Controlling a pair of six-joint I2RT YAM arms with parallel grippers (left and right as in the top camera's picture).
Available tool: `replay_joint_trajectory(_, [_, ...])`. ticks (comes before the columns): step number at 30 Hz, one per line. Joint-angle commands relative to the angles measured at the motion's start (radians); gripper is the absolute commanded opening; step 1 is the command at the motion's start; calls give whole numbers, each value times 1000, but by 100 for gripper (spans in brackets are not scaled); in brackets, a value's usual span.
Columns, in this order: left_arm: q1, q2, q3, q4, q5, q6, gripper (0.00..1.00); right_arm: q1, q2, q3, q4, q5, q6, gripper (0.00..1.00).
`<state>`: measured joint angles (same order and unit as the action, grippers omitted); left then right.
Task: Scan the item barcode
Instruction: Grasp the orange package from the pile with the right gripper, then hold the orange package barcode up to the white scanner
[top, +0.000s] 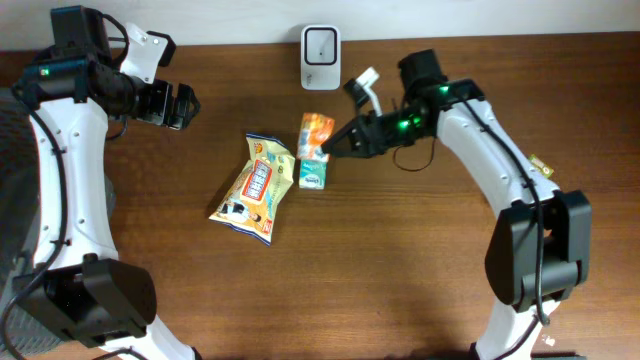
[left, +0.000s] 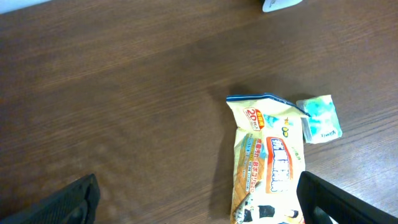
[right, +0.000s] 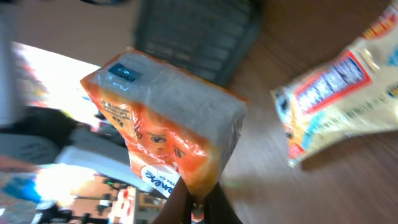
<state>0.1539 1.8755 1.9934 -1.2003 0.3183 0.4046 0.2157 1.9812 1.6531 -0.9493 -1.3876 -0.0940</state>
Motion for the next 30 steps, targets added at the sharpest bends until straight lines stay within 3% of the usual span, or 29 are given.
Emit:
replay_joint_trajectory(1, [2, -8, 8, 2, 8, 16, 99, -61, -12, 9, 3, -165, -36, 4])
replay_joint_trajectory(11, [2, -8, 8, 2, 8, 16, 99, -91, -28, 20, 3, -119, 8, 4])
replay_joint_trajectory(14, [2, -8, 8, 2, 7, 16, 99, -1, -50, 52, -49, 452, 185, 4])
replay_joint_trajectory(17, [2, -8, 8, 2, 7, 16, 99, 101, -48, 298, -206, 1032, 239, 4])
replay_joint_trajectory(19, [2, -8, 8, 2, 7, 16, 99, 150, -42, 439, -189, 1338, 257, 4])
replay_joint_trajectory(21, [2, -8, 8, 2, 8, 16, 99, 214, -27, 455, -40, 1678, 235, 4])
replay_joint_trajectory(24, [2, -8, 8, 2, 8, 16, 99, 236, 82, 468, 192, 1898, 91, 4])
replay_joint_trajectory(27, [2, -8, 8, 2, 7, 16, 99, 242, 251, 700, 217, 1970, -39, 4])
replay_joint_trajectory(30, [2, -8, 8, 2, 8, 16, 99, 249, 385, 782, 315, 1987, -299, 4])
